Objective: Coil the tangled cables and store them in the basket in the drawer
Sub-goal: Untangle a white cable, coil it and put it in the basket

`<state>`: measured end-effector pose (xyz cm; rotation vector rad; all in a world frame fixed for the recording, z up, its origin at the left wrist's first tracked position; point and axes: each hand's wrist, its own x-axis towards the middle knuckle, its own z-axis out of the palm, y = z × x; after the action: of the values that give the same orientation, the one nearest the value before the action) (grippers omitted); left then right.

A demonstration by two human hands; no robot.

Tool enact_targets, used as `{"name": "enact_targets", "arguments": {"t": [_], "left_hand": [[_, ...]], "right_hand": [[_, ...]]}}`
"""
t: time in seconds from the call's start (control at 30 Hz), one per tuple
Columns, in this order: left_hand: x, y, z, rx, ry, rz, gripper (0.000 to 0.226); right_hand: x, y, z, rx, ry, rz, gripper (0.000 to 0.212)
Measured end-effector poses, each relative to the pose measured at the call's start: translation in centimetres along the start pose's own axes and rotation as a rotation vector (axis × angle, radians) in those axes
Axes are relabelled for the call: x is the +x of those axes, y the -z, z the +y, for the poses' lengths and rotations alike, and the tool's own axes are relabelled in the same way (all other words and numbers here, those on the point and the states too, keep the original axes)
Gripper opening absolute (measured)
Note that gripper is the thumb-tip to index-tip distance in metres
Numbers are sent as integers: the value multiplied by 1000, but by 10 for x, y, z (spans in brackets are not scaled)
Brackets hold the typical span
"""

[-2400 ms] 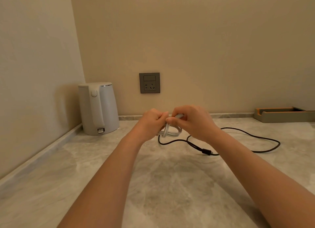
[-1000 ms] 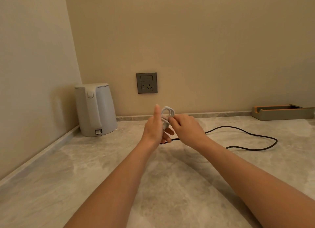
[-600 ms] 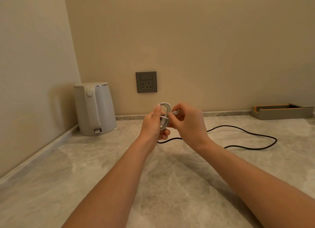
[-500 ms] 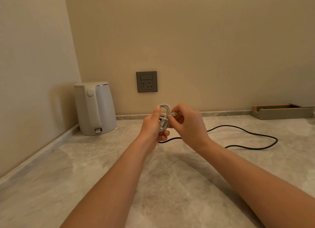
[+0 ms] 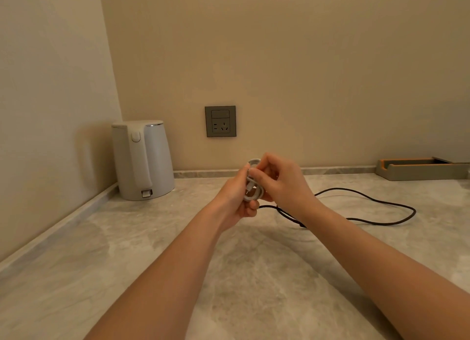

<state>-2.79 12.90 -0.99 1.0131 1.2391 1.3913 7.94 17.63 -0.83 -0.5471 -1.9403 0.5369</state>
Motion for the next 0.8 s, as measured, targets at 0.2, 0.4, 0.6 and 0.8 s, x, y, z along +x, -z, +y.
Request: {"name": "enact_targets", "arguments": {"t": [0.2,0.4,0.6,0.8], "left_hand": [[6,-5,-10,29,2,7,64],[10,-4,-9,-125,23,84,52],[10,-2,-11,-169,53,156,55],[11,3,-20,62,43,249,57]], "right_hand": [[1,3,6,57,-228,-17,23],[1,3,8,-175,-55,-148,10],[-4,-10,6,-537,58,-155,14],[-7,-18,3,-895,164,-279,22]]}}
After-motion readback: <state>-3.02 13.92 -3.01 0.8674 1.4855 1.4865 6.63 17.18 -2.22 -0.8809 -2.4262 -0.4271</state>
